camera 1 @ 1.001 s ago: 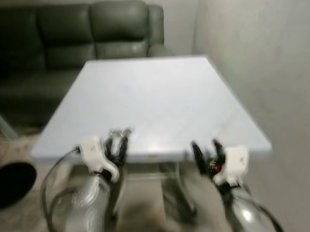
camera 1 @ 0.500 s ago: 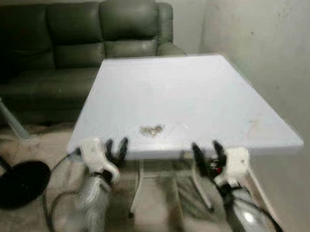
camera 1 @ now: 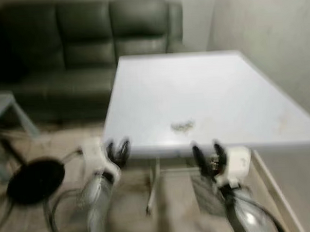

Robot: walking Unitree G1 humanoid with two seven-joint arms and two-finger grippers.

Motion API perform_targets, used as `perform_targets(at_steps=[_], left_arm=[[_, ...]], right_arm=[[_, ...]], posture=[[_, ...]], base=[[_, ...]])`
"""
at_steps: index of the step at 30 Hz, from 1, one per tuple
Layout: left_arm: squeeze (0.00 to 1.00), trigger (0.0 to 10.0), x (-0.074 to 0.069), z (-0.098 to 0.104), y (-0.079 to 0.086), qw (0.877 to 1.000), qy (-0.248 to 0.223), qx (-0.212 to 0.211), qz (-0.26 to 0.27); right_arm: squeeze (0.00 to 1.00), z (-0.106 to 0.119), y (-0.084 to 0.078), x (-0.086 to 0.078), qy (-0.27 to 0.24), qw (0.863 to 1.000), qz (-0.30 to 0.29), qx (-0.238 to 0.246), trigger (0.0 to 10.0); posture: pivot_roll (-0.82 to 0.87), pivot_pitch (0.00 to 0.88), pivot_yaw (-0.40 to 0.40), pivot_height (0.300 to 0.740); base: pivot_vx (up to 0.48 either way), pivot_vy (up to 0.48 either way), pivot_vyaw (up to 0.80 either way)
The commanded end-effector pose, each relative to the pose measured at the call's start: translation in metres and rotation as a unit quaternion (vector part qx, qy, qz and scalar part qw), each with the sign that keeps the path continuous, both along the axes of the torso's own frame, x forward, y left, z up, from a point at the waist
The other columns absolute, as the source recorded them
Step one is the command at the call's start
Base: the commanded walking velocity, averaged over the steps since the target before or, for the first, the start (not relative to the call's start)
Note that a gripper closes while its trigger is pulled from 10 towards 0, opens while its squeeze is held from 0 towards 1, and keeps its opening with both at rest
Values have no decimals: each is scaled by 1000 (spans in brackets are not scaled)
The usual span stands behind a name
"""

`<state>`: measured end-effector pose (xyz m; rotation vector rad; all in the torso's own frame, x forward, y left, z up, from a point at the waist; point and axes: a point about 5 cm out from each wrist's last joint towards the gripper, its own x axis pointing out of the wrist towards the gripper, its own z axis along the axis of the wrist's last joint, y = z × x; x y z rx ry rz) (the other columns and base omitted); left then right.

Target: Hang keys on a hook

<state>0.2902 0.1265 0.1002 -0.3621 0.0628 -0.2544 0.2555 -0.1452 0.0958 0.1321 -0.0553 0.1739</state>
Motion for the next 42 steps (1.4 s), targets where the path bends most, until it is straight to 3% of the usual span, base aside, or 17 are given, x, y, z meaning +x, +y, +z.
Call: perform_targets(at_steps=[1, 18, 29, 30, 42], left_arm=[[0, 10000, 0, 1, 7, 1000, -1, 9, 13], [0, 10000, -1, -2, 5, 1000, 5, 19, 14], [0, 10000, 0, -3, 4, 1000, 8, 24, 12], [0, 10000, -1, -3, 3, 1000, 9, 26, 9], [0, 10000, -1, -4, 0, 1000, 11, 22, 5]], right_arm=[[1000, 1, 6, 1, -1, 1000, 9, 3, 10000], [1000, 3, 3, 1, -5, 1000, 15, 12, 10000], [1000, 2, 2, 2, 3, 1000, 13, -7, 10000], [0, 1, 2, 3, 4, 1000, 15, -12, 10000], [0, 9, 12, 7, -5, 999, 48, -17, 10000]], posture=[[9, 0, -25, 740], [8, 0, -27, 740], [10, 0, -28, 740], [9, 0, -27, 740], [11, 0, -29, 740]], base=[[0, 0, 0], [0, 0, 0], [0, 0, 0], [0, 0, 0], [0, 0, 0]])
